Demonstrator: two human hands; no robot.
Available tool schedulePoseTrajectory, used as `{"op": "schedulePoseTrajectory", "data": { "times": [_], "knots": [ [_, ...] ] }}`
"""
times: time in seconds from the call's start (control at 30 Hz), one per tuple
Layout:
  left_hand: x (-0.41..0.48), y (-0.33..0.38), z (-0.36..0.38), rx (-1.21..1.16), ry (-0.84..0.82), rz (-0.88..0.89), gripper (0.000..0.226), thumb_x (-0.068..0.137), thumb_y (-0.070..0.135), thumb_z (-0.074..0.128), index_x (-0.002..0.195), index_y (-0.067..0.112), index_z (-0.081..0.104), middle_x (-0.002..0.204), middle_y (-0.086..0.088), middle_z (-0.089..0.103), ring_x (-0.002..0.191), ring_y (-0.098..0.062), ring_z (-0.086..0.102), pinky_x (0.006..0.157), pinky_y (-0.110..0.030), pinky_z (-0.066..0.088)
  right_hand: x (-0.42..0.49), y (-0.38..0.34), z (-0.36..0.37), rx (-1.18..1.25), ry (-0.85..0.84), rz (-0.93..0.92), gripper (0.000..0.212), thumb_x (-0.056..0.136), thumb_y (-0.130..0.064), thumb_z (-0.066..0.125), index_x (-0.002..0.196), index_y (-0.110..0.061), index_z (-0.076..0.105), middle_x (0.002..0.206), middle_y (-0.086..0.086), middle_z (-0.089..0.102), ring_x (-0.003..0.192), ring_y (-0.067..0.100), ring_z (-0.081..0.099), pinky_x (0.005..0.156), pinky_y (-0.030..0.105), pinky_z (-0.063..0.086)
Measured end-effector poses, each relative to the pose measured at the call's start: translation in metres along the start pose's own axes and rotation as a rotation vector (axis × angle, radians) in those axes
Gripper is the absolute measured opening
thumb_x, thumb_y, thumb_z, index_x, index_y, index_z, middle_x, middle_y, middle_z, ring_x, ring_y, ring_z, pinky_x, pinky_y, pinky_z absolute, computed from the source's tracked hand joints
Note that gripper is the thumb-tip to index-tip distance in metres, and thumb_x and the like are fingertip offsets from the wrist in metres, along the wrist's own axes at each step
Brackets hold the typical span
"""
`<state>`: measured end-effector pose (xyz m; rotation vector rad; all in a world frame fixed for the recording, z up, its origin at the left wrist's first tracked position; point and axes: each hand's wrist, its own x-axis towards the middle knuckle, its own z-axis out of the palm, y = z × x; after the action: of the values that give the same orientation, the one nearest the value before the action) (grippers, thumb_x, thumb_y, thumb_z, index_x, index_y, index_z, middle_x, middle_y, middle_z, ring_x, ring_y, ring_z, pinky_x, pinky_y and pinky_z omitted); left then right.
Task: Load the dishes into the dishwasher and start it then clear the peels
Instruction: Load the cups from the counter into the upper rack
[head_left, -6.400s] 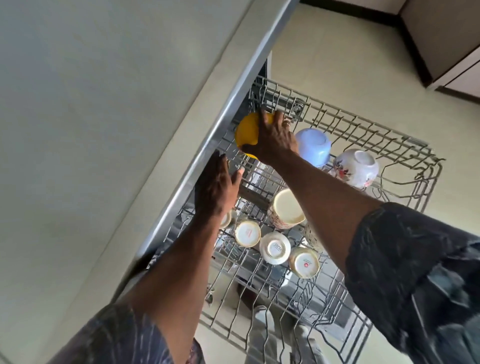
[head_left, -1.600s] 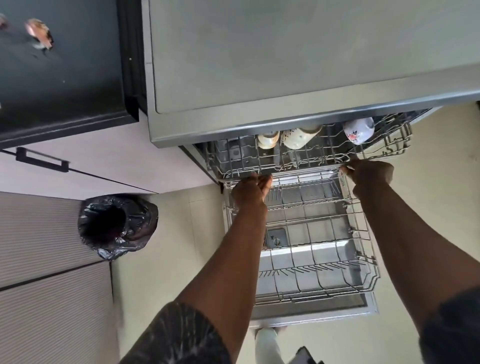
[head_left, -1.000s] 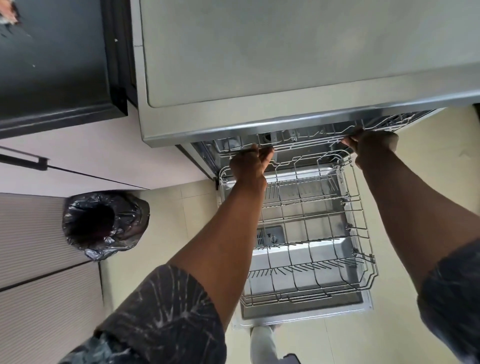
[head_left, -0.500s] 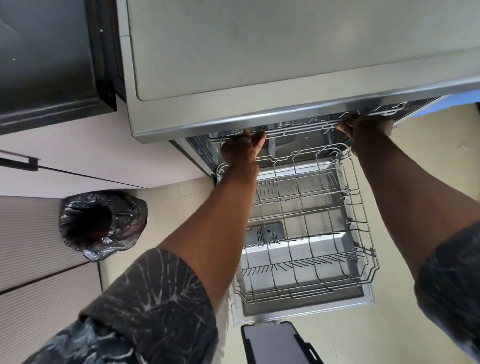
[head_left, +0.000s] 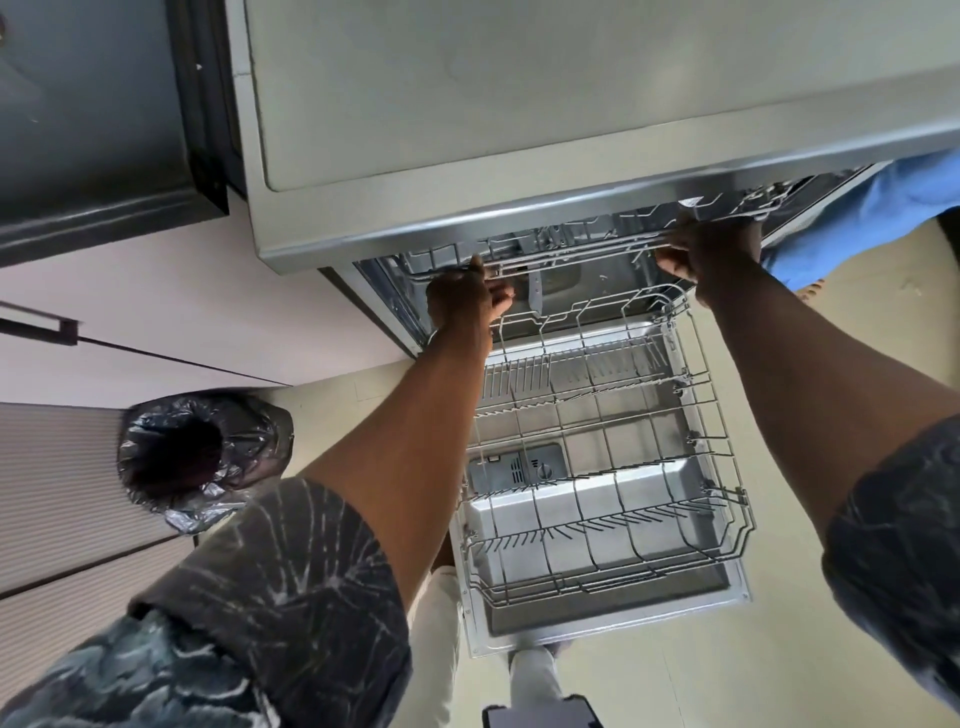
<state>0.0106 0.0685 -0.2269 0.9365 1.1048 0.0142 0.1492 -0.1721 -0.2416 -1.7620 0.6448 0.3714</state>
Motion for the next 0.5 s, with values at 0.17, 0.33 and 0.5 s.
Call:
{"op": "schedulePoseTrajectory", "data": {
  "times": [0.17,0.33,0.5],
  "knots": [
    [-0.035,-0.007,-0.029,1.052,-0.023,0.618,0.033,0.102,0.038,0.053,0.105,0.013,0.074,0.102,-0.011,0.076,0.089,-0.025,0.073,0.083,-0.030,0.056,-0.062,0.001,-0.013,-0.497,0.038,-0.216,0.041,0.092,-0.028,0.055,0.118,0.002,0.062,0.114,0.025,0.067,0.105,0.042,0.066,0.089,0.046,0.057],
    [-0.100,-0.013,-0.067,1.555,-0.071,1.004,0.029,0.097,0.044,0.058,0.105,0.018,0.070,0.101,-0.005,0.074,0.094,-0.023,0.067,0.083,-0.034,0.053,-0.159,0.032,-0.040,-0.855,0.021,-0.471,0.028,0.093,-0.023,0.066,0.108,0.000,0.068,0.105,0.028,0.068,0.099,0.045,0.066,0.082,0.047,0.052],
    [-0.173,-0.009,-0.114,1.545,-0.097,1.122,0.032,0.094,0.046,0.059,0.113,0.022,0.064,0.107,0.001,0.069,0.101,-0.020,0.063,0.085,-0.035,0.051,-0.244,0.055,-0.077,-1.038,-0.027,-0.649,0.031,0.082,-0.032,0.065,0.102,-0.009,0.071,0.101,0.016,0.070,0.093,0.040,0.067,0.077,0.048,0.056]
  ]
}}
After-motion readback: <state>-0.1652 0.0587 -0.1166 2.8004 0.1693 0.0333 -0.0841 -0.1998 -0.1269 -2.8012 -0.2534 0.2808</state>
